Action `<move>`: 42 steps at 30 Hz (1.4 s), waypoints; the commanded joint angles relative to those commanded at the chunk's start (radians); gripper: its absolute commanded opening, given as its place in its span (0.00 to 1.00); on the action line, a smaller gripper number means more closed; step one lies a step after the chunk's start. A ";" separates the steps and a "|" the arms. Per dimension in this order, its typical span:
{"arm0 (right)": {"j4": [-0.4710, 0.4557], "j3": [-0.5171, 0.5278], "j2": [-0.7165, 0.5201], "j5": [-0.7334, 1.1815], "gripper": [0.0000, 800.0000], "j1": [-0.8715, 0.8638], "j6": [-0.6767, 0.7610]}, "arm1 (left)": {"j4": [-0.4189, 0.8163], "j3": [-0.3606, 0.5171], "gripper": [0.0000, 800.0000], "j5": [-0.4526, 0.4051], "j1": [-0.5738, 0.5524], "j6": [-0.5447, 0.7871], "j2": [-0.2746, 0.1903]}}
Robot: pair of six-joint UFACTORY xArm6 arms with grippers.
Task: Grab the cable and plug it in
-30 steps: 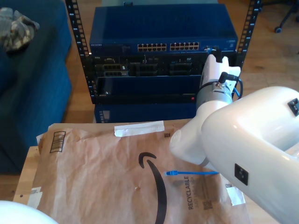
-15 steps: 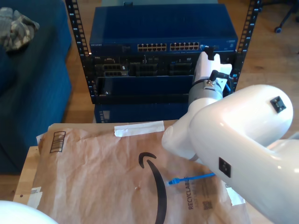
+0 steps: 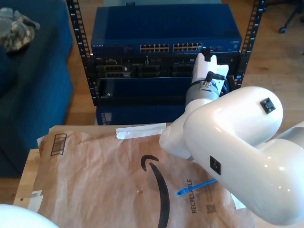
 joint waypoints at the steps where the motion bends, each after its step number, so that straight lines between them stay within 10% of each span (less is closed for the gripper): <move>1: 0.003 -0.002 0.002 0.000 0.00 0.000 0.000 | 0.000 0.000 1.00 0.000 0.000 -0.002 -0.002; 42: 0.005 -0.068 0.058 -0.006 0.00 -0.012 -0.002 | 0.000 0.000 1.00 0.002 0.000 -0.002 0.000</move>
